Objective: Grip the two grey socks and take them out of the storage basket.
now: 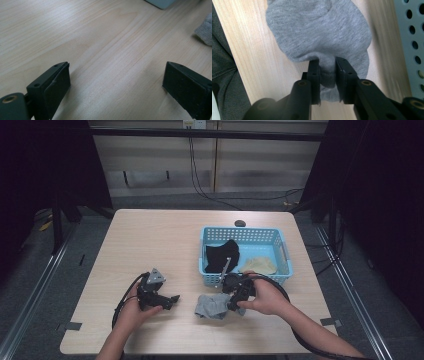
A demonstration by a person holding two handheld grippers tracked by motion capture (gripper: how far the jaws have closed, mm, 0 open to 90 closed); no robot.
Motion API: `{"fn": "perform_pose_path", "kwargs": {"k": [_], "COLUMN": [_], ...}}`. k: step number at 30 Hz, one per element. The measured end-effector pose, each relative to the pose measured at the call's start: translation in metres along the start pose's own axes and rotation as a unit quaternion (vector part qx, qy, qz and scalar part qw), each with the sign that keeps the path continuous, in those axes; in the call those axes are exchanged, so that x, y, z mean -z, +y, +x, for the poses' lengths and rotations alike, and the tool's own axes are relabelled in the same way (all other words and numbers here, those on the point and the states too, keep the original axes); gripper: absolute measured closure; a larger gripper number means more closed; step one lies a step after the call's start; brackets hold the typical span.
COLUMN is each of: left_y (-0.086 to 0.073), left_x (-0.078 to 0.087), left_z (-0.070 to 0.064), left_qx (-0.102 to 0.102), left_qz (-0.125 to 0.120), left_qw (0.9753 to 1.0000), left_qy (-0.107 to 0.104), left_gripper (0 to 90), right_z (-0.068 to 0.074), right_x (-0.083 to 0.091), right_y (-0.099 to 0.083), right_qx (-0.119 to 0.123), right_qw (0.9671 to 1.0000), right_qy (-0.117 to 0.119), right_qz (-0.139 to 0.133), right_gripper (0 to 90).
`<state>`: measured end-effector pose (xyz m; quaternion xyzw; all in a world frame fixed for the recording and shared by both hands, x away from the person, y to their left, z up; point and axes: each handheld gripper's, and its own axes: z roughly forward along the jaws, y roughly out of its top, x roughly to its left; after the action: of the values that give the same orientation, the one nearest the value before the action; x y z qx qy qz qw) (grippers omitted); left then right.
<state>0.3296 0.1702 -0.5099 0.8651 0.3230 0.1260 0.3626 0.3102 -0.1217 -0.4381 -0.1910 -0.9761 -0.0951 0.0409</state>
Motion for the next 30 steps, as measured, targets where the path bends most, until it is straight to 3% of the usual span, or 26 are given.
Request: {"fn": "perform_pose_path", "kwargs": {"k": [8,17,24,30], "left_y": [0.000,0.000,0.000,0.000], "left_x": [0.000,0.000,0.000,0.000], "left_z": [0.000,0.000,0.000,0.000], "left_qx": [0.000,0.000,0.000,0.000], "left_qz": [0.000,0.000,-0.001,0.000], "left_qw": [1.0000,1.0000,1.0000,1.0000], "left_qy": [0.000,0.001,0.001,0.001], "left_gripper": [6.9,6.9,6.9,6.9], "right_z": [0.001,0.004,0.009,0.007], "right_x": [0.002,0.005,0.013,0.019], "right_y": [-0.002,-0.003,-0.011,-0.029], "right_qx": [-0.002,-0.011,-0.012,-0.031], "right_qw": [1.0000,0.9998,0.9995,0.9987], "right_qy": [-0.007,-0.009,-0.017,-0.024], "right_qz": [-0.006,-0.016,-0.025,-0.034], "right_gripper": [59.4,36.9,29.3,27.6]}}
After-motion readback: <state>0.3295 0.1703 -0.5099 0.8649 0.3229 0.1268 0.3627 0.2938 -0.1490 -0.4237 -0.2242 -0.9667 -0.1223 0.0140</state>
